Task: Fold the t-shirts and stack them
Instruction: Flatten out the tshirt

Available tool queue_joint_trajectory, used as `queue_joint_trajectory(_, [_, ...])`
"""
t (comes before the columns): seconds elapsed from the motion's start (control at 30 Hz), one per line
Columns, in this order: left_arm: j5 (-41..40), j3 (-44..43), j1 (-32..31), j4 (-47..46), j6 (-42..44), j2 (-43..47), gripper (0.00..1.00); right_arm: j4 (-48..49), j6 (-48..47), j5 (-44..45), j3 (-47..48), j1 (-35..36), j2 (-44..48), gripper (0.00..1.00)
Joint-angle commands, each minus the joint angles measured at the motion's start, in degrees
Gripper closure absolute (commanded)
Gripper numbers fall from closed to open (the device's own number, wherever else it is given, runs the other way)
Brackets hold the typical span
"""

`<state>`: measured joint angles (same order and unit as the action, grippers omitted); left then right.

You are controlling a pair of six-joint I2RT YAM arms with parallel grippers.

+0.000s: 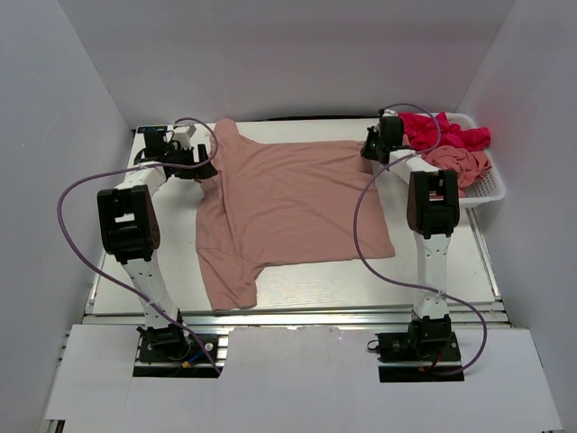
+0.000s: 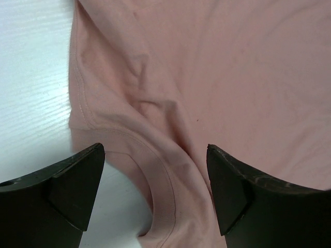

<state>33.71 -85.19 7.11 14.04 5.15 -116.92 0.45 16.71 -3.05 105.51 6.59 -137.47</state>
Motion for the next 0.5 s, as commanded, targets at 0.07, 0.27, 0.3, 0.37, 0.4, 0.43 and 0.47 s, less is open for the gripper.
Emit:
queue_joint_trajectory(0.07, [1.2,1.8,0.2,-0.1,1.9,1.1,0.11,3.9,-4.3,9.5,5.0,0.3,2.8,1.00])
queue_joint_trajectory(0.27, [1.9,1.7,0.1,0.5,2.2,0.7,0.11,4.7,-5.9,12.7,11.3,-1.1,-1.6,1.00])
queue_joint_trajectory(0.3, [1.8,1.5,0.1,1.0,2.5,0.6,0.11,4.5,-5.8,12.7,13.2,-1.4,-3.0,1.00])
queue_joint_trajectory(0.37, [1.5,1.3,0.0,1.6,3.4,0.6,0.11,4.3,-5.3,12.3,14.3,-2.1,-3.9,1.00])
queue_joint_trajectory(0.4, [1.2,1.3,0.0,2.1,3.6,0.6,0.11,4.3,-5.3,12.0,14.5,-2.2,-4.5,1.00])
queue_joint_trajectory(0.43, [1.0,1.3,0.0,2.2,3.9,0.6,0.11,4.2,-5.5,12.1,14.5,-2.3,-4.6,1.00])
queue_joint_trajectory(0.47, [0.8,1.3,0.0,2.3,4.0,0.6,0.11,4.3,-5.5,12.4,14.1,-2.2,-4.6,1.00])
